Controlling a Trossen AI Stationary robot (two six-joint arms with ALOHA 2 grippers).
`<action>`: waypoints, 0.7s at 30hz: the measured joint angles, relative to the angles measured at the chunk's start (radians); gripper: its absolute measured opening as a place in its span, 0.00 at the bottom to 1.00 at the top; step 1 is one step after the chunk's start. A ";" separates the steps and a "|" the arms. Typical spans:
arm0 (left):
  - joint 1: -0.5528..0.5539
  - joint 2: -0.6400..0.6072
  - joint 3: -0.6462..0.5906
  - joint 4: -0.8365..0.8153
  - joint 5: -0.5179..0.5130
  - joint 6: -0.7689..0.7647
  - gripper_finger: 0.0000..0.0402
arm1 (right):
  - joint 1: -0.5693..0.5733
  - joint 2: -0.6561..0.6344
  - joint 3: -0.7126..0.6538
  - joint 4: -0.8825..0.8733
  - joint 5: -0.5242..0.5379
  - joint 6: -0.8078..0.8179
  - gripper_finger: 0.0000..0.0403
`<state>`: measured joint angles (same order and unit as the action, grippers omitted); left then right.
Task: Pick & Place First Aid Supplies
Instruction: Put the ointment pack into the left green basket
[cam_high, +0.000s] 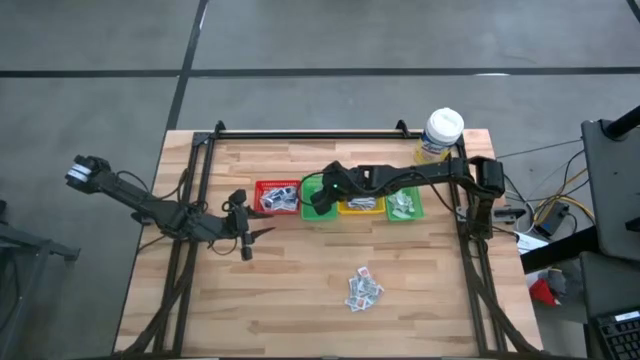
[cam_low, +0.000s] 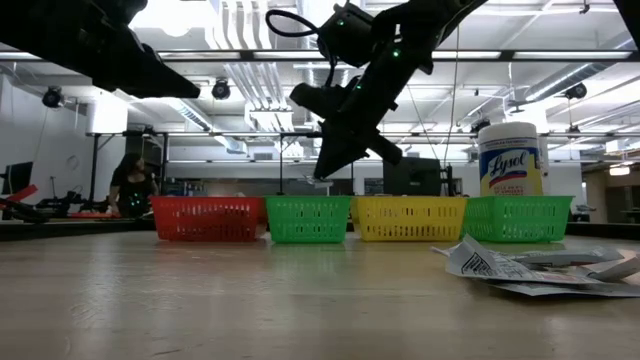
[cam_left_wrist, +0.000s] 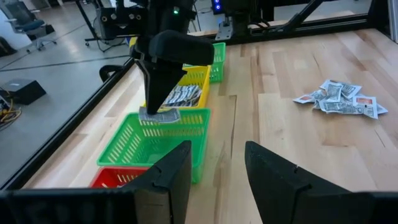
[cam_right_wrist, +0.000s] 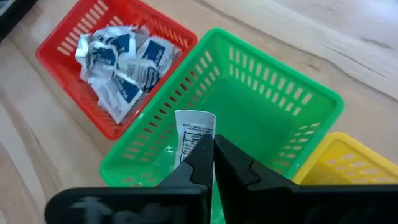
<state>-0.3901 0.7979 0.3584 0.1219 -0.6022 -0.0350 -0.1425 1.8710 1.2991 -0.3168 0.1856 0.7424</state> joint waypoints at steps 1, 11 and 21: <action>0.000 0.000 0.000 0.000 0.000 0.000 0.38 | 0.000 0.000 0.000 0.000 -0.003 -0.007 0.02; 0.000 0.000 0.000 0.002 0.000 -0.002 0.38 | 0.000 0.000 -0.013 0.000 -0.028 -0.050 0.02; 0.000 0.000 0.000 0.015 0.000 0.000 0.38 | 0.004 0.000 -0.032 0.017 -0.064 -0.101 0.02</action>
<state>-0.3901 0.7979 0.3584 0.1373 -0.6018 -0.0349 -0.1384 1.8706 1.2675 -0.2996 0.1216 0.6415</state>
